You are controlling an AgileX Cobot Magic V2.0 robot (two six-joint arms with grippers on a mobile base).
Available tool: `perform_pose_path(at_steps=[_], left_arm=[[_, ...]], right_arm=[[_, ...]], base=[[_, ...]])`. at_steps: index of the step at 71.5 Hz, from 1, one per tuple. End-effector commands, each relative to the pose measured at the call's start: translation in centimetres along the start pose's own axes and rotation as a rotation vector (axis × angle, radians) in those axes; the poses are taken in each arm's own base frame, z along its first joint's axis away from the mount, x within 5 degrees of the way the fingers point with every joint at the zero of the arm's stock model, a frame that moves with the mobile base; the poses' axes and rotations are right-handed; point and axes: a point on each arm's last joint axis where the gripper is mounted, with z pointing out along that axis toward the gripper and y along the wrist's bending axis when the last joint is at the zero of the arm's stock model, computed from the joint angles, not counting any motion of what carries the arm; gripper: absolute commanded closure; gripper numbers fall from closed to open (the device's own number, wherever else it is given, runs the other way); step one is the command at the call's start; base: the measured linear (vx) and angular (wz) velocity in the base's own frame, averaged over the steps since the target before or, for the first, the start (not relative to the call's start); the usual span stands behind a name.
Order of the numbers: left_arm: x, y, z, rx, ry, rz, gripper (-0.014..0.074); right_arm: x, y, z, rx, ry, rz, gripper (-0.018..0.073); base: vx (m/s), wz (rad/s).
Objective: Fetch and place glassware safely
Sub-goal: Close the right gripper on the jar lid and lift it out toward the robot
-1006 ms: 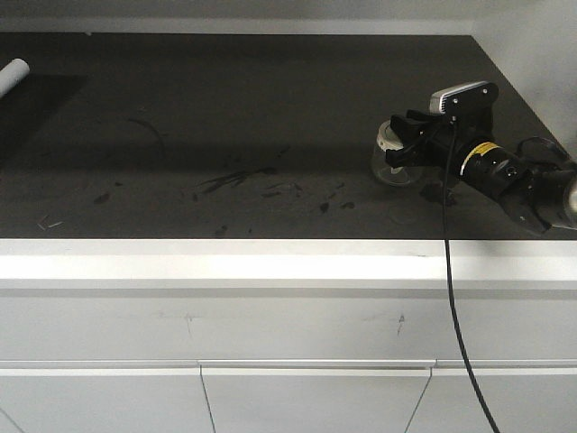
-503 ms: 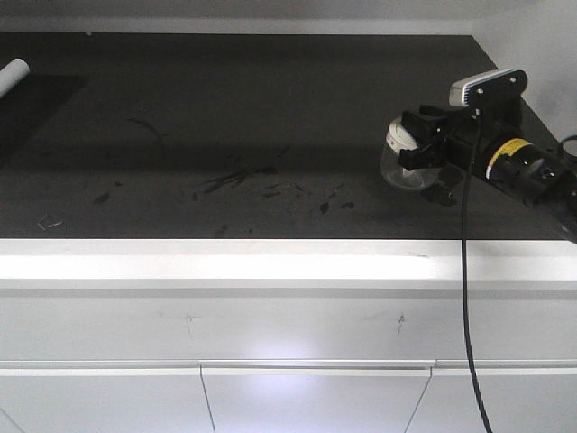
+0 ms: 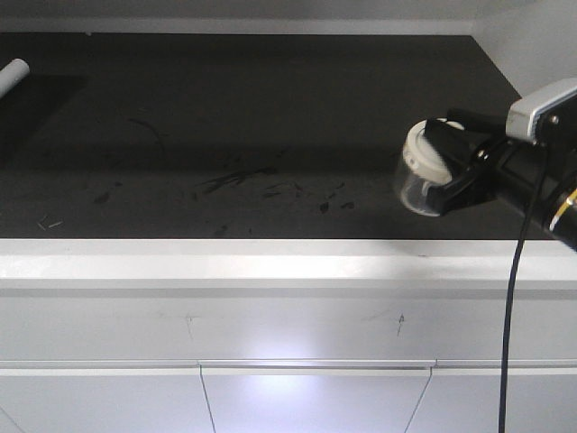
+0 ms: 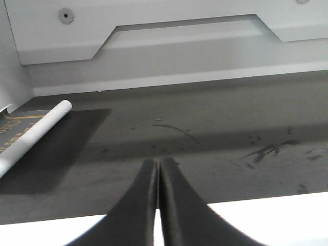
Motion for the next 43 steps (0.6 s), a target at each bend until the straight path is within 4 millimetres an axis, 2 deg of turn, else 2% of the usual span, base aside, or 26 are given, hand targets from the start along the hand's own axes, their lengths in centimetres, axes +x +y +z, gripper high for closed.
perform_pose_path(at_steps=[1, 27, 43], left_arm=[[-1.6, 0.1, 0.0, -0.008, -0.098, -0.016, 0.0603], [-1.6, 0.1, 0.0, -0.008, -0.098, -0.016, 0.0603], [-1.6, 0.1, 0.0, -0.008, -0.098, -0.016, 0.0603]], right_arm=[[-2.8, 2.0, -1.0, -0.071, -0.15, -0.016, 0.0563], [-4.0, 10.2, -1.4, -0.375, -0.187, 0.013, 0.0563], [-4.2, 13.8, -1.8, -0.507, -0.167, 0.012, 0.0563]], base=[[0.0, 0.0], [0.0, 0.0], [0.0, 0.0]])
